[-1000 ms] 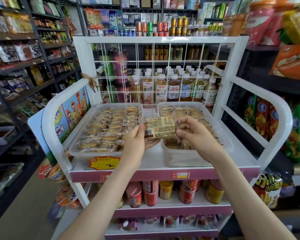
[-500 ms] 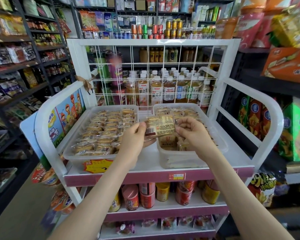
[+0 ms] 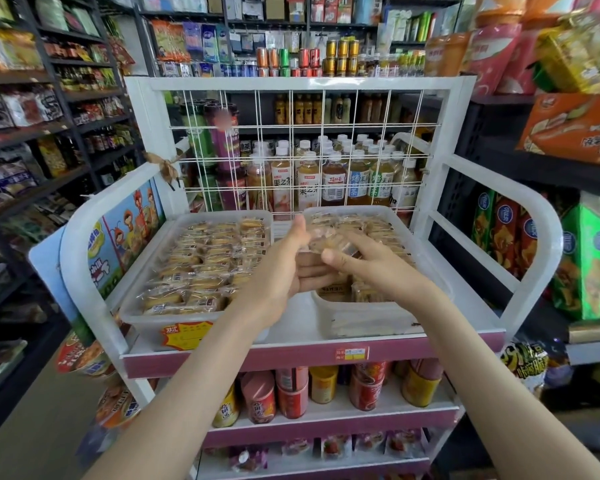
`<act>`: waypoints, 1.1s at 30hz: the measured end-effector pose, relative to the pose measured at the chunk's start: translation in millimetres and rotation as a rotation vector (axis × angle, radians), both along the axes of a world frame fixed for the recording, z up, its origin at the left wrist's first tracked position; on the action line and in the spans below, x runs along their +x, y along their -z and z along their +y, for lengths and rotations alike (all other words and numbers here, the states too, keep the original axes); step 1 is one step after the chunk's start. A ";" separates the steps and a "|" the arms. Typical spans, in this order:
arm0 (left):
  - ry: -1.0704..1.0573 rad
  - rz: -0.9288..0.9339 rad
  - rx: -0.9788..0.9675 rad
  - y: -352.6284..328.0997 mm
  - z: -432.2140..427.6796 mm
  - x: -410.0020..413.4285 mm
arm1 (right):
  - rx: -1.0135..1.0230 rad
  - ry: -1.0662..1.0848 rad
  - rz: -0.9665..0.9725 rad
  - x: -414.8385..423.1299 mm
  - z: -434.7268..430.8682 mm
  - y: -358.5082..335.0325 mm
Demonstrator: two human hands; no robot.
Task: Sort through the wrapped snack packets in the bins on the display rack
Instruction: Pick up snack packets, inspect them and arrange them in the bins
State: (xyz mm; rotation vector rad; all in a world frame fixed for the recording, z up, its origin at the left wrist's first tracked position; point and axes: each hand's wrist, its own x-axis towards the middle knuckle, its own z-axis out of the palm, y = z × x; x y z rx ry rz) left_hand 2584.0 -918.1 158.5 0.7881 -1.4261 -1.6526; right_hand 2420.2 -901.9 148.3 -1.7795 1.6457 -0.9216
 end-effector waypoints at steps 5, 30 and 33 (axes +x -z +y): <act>0.039 -0.100 -0.143 -0.1 -11.0 13.3 | 0.055 -0.030 -0.283 -19.7 -2.5 6.1; 0.225 -1.449 -1.077 58.5 -34.1 8.9 | 0.213 -0.158 0.727 -13.1 -1.3 25.8; 0.164 -1.520 -1.180 64.6 -30.9 8.6 | -0.058 0.001 0.529 -23.7 -14.2 28.8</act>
